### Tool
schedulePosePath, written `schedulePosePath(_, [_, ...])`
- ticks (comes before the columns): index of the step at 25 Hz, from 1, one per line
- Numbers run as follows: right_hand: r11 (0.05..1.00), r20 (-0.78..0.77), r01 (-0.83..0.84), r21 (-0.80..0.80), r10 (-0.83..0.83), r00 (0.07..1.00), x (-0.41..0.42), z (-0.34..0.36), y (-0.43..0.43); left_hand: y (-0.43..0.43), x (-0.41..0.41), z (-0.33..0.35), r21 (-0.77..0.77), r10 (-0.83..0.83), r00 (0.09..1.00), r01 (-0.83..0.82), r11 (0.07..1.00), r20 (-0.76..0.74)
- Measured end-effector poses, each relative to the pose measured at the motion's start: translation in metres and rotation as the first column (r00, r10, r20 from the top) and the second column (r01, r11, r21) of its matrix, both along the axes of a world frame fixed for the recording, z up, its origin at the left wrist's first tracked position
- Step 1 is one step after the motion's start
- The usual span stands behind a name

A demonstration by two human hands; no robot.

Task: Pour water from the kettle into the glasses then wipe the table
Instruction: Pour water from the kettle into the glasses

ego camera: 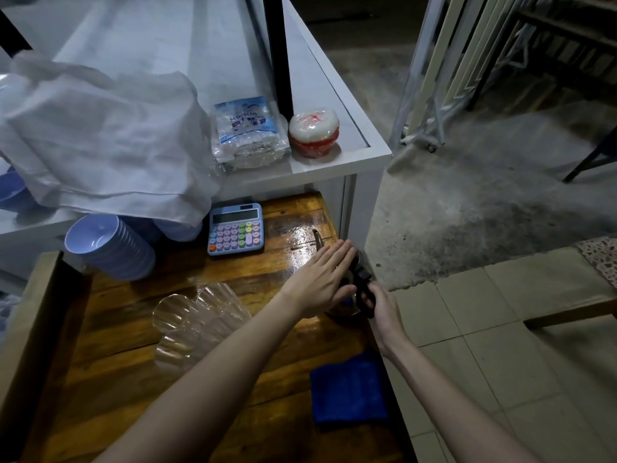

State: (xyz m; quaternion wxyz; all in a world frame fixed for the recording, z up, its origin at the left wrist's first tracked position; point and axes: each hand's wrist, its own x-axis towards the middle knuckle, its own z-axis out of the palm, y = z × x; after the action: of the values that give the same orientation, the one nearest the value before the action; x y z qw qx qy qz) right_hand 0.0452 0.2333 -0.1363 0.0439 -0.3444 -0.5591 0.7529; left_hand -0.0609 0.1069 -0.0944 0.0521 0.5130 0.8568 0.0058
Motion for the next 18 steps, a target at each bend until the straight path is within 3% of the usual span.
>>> schedulePosePath(5, [0.998,-0.019,-0.050,0.043,0.051,0.999,0.006,0.014,-0.009,-0.019,0.011,0.004,0.024,0.009,0.999,-0.010,1.000,0.035])
schedulePosePath(18, [0.971,-0.071,-0.139,0.195,0.155,0.985,0.070,0.073,-0.074,-0.101,0.077,0.039,0.273,0.063,0.996,-0.077,0.959,0.061])
